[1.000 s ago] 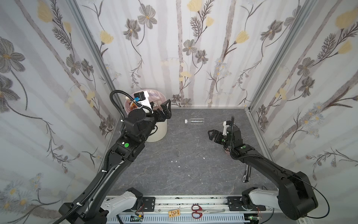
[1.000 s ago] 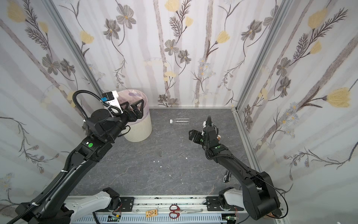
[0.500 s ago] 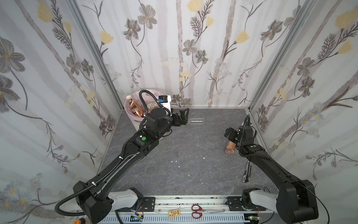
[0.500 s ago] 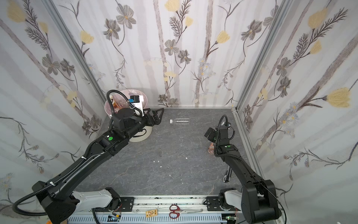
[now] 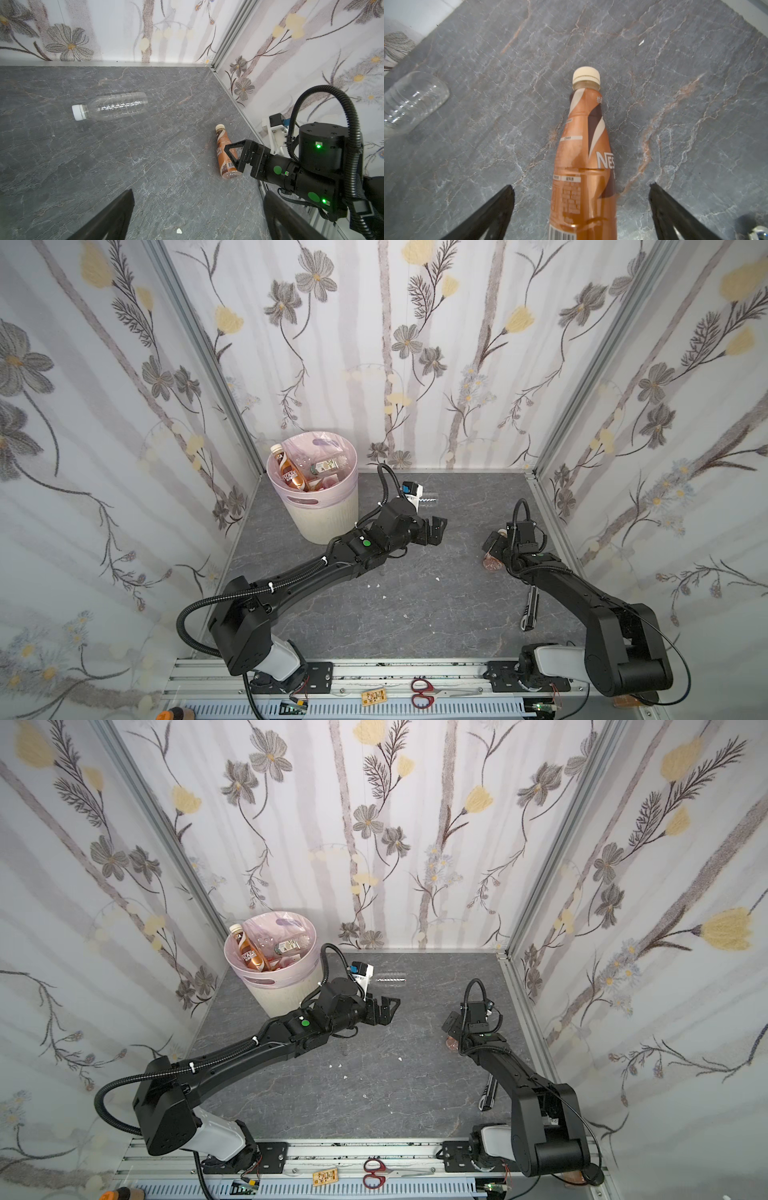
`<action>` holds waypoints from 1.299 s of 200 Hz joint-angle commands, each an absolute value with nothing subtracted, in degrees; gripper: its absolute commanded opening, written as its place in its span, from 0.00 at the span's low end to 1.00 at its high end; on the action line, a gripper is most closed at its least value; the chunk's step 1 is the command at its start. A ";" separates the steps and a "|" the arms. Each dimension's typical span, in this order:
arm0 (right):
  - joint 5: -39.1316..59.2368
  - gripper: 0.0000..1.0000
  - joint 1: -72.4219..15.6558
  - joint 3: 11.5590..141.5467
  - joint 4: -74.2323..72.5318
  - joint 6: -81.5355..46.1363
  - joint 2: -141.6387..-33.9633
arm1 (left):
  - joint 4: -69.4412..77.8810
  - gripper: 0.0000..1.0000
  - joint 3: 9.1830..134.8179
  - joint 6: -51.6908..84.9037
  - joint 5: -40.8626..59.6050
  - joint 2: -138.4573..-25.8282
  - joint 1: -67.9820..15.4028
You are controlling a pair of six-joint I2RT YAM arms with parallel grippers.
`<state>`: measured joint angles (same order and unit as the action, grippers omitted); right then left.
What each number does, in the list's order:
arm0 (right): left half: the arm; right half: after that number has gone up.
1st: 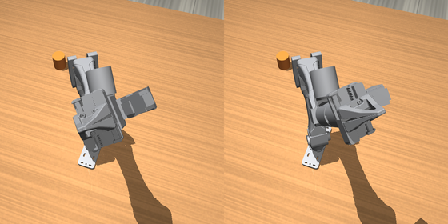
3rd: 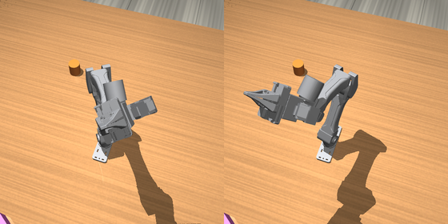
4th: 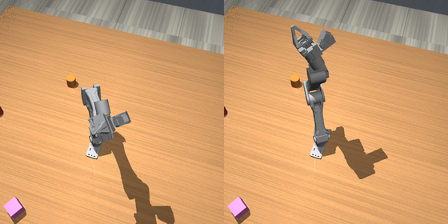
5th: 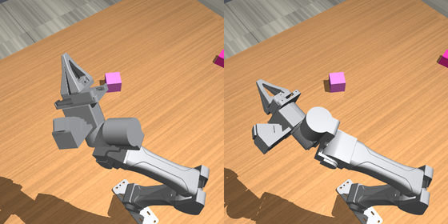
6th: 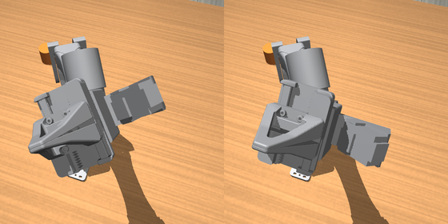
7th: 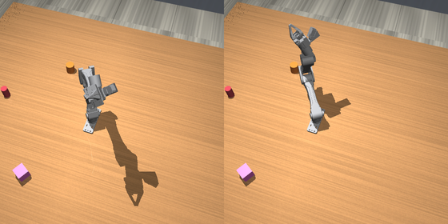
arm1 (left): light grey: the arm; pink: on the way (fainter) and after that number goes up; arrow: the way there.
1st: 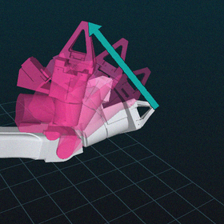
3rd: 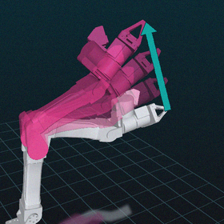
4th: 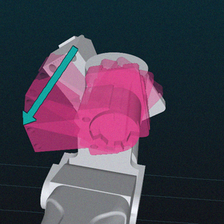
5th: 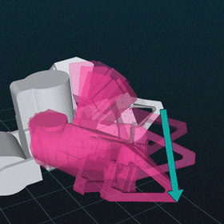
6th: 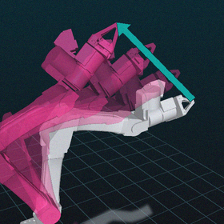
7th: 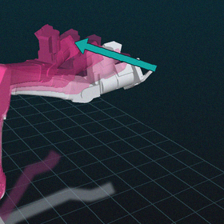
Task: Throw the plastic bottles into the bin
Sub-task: 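Withdraw the left gripper while the right gripper lowers onto the other Nescafe bottle, then close the right gripper on the Nescafe bottle and lift it toward the left gripper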
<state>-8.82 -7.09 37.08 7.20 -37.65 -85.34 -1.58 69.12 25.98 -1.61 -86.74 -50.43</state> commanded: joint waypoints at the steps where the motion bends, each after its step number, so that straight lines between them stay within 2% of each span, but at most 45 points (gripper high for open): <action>1: -7.67 1.00 -6.94 36.83 6.10 -36.99 -87.00 | 2.25 1.00 68.09 26.94 -0.54 -87.09 -50.72; 26: -6.36 0.91 -6.68 37.47 6.11 -35.91 -88.93 | 3.51 1.00 66.41 27.40 -0.04 -87.10 -50.85; 47: -4.64 0.89 -6.62 38.79 6.41 -34.97 -90.44 | 4.48 1.00 65.03 27.65 0.26 -86.97 -50.96; 78: -1.54 0.73 -6.59 41.54 7.47 -32.99 -95.48 | 5.31 1.00 63.22 27.41 -0.11 -86.07 -50.89; 143: 1.27 0.61 -6.59 41.60 7.16 -31.40 -97.13 | 6.32 1.00 61.11 26.38 -1.53 -85.32 -50.83; 170: 1.38 0.57 -6.64 41.43 7.73 -30.68 -96.74 | 6.50 1.00 60.77 26.04 -2.33 -85.28 -50.67; 220: 2.35 0.57 -7.75 39.75 8.48 -30.03 -94.39 | 6.75 1.00 59.93 27.37 -2.80 -85.34 -49.95; 260: 0.71 0.56 -15.72 39.02 8.87 -30.70 -91.77 | 6.77 1.00 57.74 31.55 -0.66 -85.24 -46.67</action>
